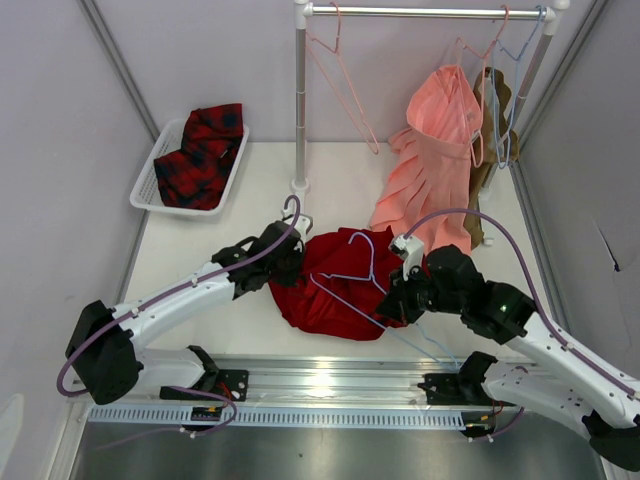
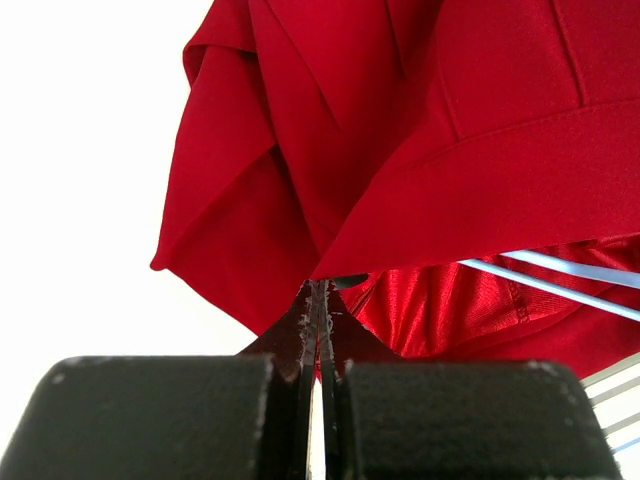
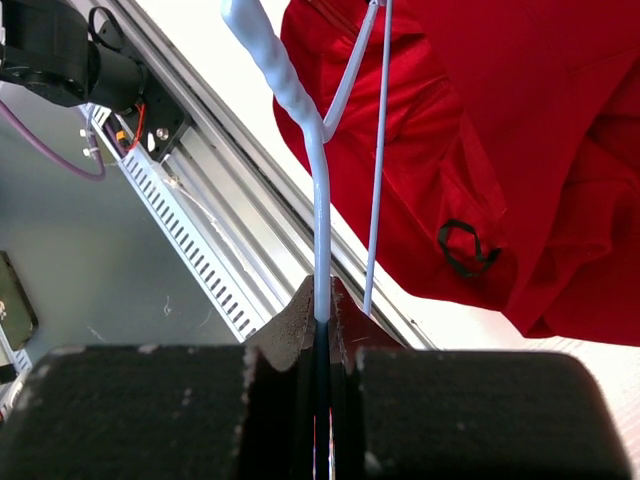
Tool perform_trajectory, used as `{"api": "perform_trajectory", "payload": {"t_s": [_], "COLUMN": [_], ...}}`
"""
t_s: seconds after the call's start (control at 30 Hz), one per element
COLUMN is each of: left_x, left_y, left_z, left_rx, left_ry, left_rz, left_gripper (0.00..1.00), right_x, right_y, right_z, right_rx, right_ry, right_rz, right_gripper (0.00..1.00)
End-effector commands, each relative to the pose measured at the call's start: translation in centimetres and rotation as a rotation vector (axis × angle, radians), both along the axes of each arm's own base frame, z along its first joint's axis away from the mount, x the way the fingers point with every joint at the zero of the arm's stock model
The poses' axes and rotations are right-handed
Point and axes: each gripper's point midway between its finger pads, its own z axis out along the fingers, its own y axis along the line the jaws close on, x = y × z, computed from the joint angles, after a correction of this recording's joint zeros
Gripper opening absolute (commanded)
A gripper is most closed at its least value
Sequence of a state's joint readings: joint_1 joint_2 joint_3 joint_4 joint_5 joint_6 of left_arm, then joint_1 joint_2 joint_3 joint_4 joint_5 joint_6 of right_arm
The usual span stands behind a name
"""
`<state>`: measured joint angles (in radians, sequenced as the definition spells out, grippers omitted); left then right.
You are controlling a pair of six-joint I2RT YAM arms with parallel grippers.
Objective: Place the skirt on the hanger
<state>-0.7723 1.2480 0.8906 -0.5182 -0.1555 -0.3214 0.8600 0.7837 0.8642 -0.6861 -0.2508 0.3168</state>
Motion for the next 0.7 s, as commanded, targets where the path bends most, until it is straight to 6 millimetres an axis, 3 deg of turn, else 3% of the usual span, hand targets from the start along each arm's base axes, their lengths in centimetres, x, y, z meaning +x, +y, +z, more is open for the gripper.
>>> {"api": "perform_trajectory", "payload": {"t_s": [0.0,0.33,0.67], "left_x": [0.7,0.9,1.0], "left_y": [-0.8,-0.8,-0.9], "left_z": [1.5,1.5,1.6], "left_rx": [-0.014,-0.003,-0.006], "left_ry": [-0.044,-0.045,-0.049], "left_rz": [-0.019,-0.022,-0.025], "left_gripper": [0.00,0.00,0.00], "right_x": [0.9,-0.1,-0.2], "right_y": [0.9,1.0,1.6], "right_z": [2.1,2.9,1.6], "right_rx": [0.048,0.091,0.081], "right_ry": [-0.066,-0.069,-0.045], "right_rz": [0.009,0.053,0.078], "right_gripper": [0.00,0.00,0.00]}}
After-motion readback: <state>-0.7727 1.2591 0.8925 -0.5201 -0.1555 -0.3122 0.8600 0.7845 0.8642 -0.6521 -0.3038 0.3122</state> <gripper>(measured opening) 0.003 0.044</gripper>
